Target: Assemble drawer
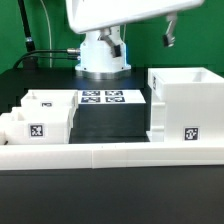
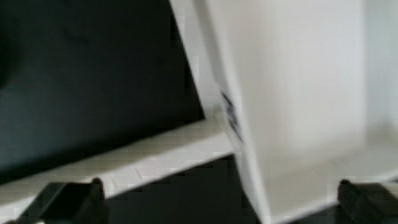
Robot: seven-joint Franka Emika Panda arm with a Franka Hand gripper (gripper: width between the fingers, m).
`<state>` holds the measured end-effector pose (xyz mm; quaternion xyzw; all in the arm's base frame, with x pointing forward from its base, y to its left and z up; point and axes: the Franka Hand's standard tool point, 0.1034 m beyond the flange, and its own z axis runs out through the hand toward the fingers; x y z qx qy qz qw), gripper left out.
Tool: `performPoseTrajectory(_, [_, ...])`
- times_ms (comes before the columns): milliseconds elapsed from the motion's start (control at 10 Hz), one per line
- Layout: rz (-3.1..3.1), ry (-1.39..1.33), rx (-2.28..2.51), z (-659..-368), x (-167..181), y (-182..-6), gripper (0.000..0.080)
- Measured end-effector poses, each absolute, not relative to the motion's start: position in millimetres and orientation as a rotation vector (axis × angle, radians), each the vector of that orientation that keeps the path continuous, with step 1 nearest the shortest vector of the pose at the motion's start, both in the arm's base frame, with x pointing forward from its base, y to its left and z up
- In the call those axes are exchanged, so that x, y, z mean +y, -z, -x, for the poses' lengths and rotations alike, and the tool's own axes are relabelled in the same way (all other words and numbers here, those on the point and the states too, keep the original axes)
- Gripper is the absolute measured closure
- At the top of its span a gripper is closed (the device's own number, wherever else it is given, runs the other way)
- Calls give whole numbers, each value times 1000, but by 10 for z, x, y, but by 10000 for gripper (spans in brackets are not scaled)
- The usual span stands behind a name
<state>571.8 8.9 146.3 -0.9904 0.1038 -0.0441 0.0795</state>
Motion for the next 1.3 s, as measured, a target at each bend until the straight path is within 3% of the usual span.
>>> performPoseTrajectory(500, [3043,91,327,-5592,-521,-1133,151])
performPoseTrajectory(1000, [3040,90,339,-5598,-479,-1137,151])
performPoseTrajectory(1300, [3087,98,297,-5458,-764,-838,151])
